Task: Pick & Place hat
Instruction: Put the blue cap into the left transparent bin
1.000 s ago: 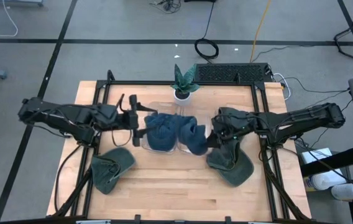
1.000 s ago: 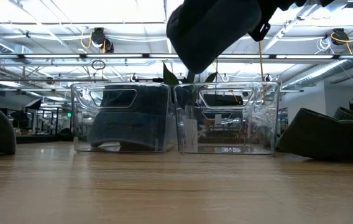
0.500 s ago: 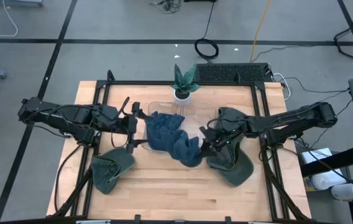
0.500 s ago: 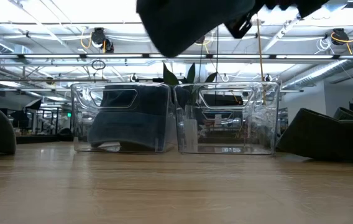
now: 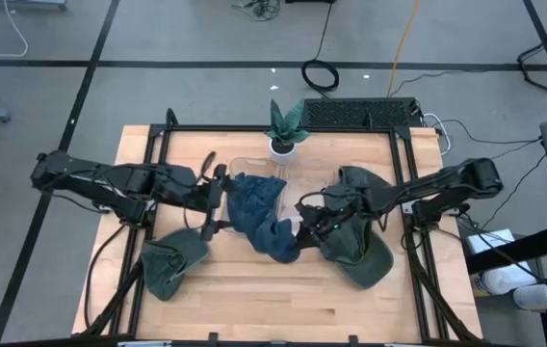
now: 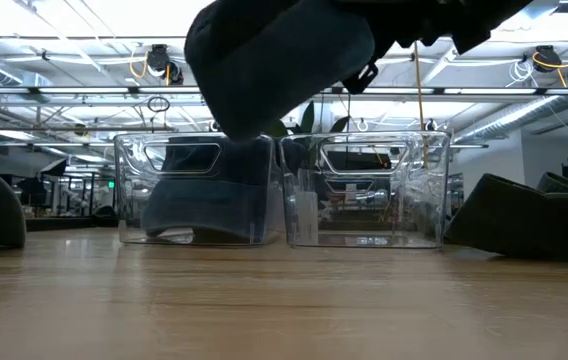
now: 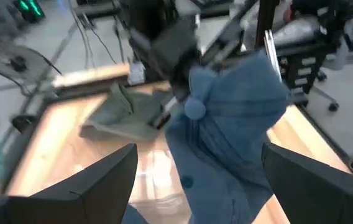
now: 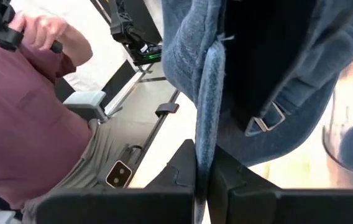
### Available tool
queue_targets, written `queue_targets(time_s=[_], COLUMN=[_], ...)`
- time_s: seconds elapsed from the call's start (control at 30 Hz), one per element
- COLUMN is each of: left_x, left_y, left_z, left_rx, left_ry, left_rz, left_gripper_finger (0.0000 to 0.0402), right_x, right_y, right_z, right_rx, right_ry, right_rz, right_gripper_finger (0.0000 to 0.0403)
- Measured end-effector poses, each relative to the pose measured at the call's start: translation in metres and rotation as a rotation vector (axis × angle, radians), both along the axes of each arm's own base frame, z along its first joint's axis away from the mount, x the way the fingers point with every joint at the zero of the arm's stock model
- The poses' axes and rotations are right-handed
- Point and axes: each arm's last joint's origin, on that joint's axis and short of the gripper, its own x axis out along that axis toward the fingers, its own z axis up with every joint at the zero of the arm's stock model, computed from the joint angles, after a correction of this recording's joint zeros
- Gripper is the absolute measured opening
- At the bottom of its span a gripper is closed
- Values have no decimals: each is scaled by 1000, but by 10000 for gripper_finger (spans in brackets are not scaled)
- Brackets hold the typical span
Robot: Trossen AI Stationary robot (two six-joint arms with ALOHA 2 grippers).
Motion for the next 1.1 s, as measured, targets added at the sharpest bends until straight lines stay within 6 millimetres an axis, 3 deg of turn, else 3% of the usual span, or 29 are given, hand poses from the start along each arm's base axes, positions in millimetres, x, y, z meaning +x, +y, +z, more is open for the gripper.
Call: queue_targets(time_s=[0.33, 0.5, 0.77, 0.93, 1.1], left_x=[27, 35, 45, 41, 36], left_y=[-3, -9, -11, -12, -15], left_z=[-25, -31, -39, -30, -29], left_rx=[-43, -135, -159, -191, -266], left_ry=[100, 124, 134, 89, 125], left_rz=[-70, -189, -194, -238, -325], left_gripper_finger=[349, 349, 342, 283, 175], right_x=[5, 5, 5, 5, 7], right_y=[13, 14, 14, 12, 4], right_z=[11, 11, 11, 9, 8], right_rx=[-8, -10, -24, -34, -28], right_ry=[-44, -46, -54, -34, -22], right_rz=[67, 70, 73, 42, -11], right_gripper_finger=[0, 0, 0, 0, 0])
